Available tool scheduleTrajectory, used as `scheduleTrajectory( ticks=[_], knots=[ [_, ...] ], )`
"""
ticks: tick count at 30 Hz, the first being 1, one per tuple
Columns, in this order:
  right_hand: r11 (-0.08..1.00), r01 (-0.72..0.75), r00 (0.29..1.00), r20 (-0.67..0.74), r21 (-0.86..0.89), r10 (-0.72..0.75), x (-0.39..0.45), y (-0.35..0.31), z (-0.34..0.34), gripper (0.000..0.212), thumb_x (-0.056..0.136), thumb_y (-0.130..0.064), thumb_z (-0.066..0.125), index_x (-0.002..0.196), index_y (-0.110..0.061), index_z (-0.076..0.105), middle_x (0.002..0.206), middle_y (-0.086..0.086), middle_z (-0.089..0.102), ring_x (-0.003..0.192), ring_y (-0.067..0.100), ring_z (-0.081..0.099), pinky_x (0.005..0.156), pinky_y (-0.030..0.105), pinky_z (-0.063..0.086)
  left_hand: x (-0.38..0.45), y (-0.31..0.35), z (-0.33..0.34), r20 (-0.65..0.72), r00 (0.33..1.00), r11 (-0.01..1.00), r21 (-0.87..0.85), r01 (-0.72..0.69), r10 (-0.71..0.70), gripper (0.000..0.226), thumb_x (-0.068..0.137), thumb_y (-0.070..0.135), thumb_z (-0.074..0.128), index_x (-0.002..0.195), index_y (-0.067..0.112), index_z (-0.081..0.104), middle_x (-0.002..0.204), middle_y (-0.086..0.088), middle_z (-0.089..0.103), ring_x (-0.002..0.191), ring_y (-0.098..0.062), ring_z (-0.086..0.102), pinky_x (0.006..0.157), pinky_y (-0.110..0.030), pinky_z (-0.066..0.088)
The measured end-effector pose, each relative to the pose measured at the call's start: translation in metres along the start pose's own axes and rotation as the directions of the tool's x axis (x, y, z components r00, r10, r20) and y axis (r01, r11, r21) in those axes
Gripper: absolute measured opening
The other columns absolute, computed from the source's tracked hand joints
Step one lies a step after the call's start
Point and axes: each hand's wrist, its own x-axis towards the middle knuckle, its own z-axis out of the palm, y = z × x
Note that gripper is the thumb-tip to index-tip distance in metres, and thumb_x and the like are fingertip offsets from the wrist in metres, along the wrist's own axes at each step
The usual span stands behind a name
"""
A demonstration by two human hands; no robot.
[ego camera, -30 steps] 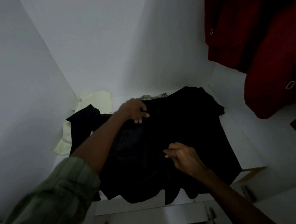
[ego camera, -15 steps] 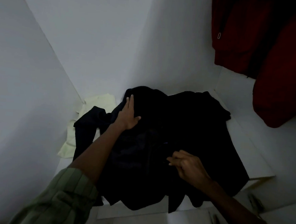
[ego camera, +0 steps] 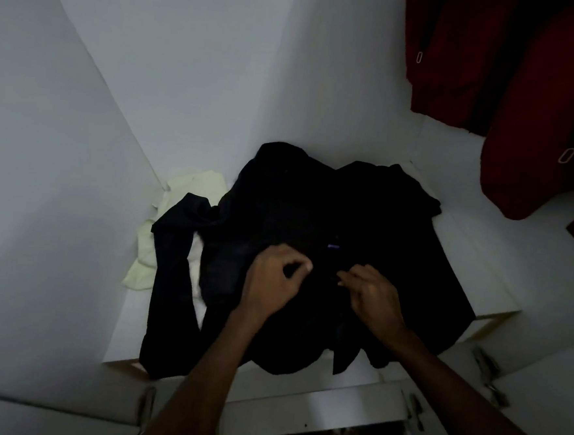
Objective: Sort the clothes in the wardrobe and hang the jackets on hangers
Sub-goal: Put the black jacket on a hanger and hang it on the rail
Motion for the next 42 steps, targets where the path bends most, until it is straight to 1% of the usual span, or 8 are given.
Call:
scheduleTrajectory(
  ticks=[7,12,16,20,25,29,33,42],
  knots=[
    [0.991,0.131,0.991,-0.018,-0.016,-0.132,0.005,-0.015,-0.003,0.026,0.096,-0.013,0.054,0.100,-0.012,0.080,0.087,0.000,0.070,0.073,0.020,0.061,0.059,0.029,0.052,-0.073,-0.002,0.025,-0.142,0.990,0.972,0.234,0.009,0.025,0.013,0.086,0.016,0.078,0.087,0.024,0.068,0.089,0.012,0.064,0.079,-0.014,0.061,0.077,-0.032,0.047],
    [0.984,0.180,0.983,0.024,-0.013,-0.179,0.003,-0.018,-0.008,0.021,0.092,-0.005,0.064,0.105,-0.011,0.079,0.091,0.001,0.070,0.076,0.021,0.060,0.063,0.030,0.052,-0.055,-0.004,0.016,-0.141,0.987,0.936,0.350,-0.017,0.070,0.025,0.088,0.029,0.075,0.112,0.023,0.073,0.113,0.005,0.067,0.104,-0.016,0.060,0.093,-0.032,0.044],
    [0.989,0.148,0.989,-0.012,0.017,-0.148,0.003,-0.016,-0.015,0.027,0.095,-0.011,0.053,0.101,-0.012,0.080,0.091,0.000,0.071,0.079,0.022,0.061,0.067,0.032,0.053,-0.047,-0.017,0.022,-0.018,0.990,0.920,0.371,-0.125,0.142,0.025,0.093,0.032,0.058,0.096,0.020,0.080,0.086,0.004,0.070,0.075,-0.018,0.065,0.062,-0.029,0.054],
    [0.983,0.114,0.989,-0.114,0.143,-0.098,0.000,-0.033,-0.027,0.028,0.095,-0.005,0.054,0.092,-0.014,0.080,0.093,-0.004,0.073,0.087,0.016,0.064,0.084,0.031,0.048,-0.043,-0.016,0.026,-0.063,0.996,0.924,0.381,-0.028,0.056,0.012,0.087,0.013,0.074,0.096,0.019,0.079,0.079,0.004,0.063,0.072,-0.018,0.058,0.059,-0.027,0.049],
    [0.950,-0.015,0.942,0.323,0.312,-0.091,0.007,-0.043,-0.045,0.018,0.098,-0.028,0.062,0.085,-0.025,0.075,0.083,-0.014,0.071,0.075,0.003,0.065,0.069,0.034,0.056,-0.032,-0.014,0.030,-0.118,0.993,0.922,0.385,0.037,0.010,0.016,0.085,0.012,0.079,0.096,0.023,0.080,0.079,0.008,0.064,0.073,-0.015,0.059,0.060,-0.023,0.045],
    [0.990,-0.009,0.996,0.088,0.141,-0.004,0.034,-0.031,-0.046,0.010,0.097,-0.033,0.064,0.098,-0.023,0.067,0.103,-0.007,0.061,0.093,0.013,0.056,0.084,0.035,0.048,-0.025,-0.010,0.025,-0.184,0.980,0.943,0.333,-0.005,0.070,0.023,0.090,0.018,0.059,0.099,0.021,0.080,0.085,0.007,0.068,0.078,-0.018,0.060,0.068,-0.030,0.052],
    [0.999,-0.009,0.916,0.401,0.046,-0.010,0.052,-0.017,-0.026,0.041,0.098,-0.053,0.050,0.124,-0.024,0.060,0.115,-0.005,0.061,0.106,0.018,0.057,0.092,0.035,0.043,-0.024,-0.013,0.022,-0.231,0.969,0.949,0.316,-0.013,0.090,0.026,0.089,0.016,0.057,0.096,0.022,0.080,0.085,0.009,0.069,0.078,-0.015,0.058,0.069,-0.029,0.051],
    [0.967,0.099,0.870,0.451,0.236,-0.199,0.048,0.000,-0.011,0.029,0.095,-0.006,0.061,0.113,-0.022,0.076,0.089,-0.006,0.065,0.084,0.012,0.061,0.076,0.031,0.055,-0.038,-0.020,0.019,-0.269,0.950,0.959,0.271,-0.084,0.159,0.026,0.090,0.014,0.057,0.087,0.026,0.081,0.088,0.013,0.074,0.077,-0.006,0.064,0.072,-0.019,0.046]
  ],
)
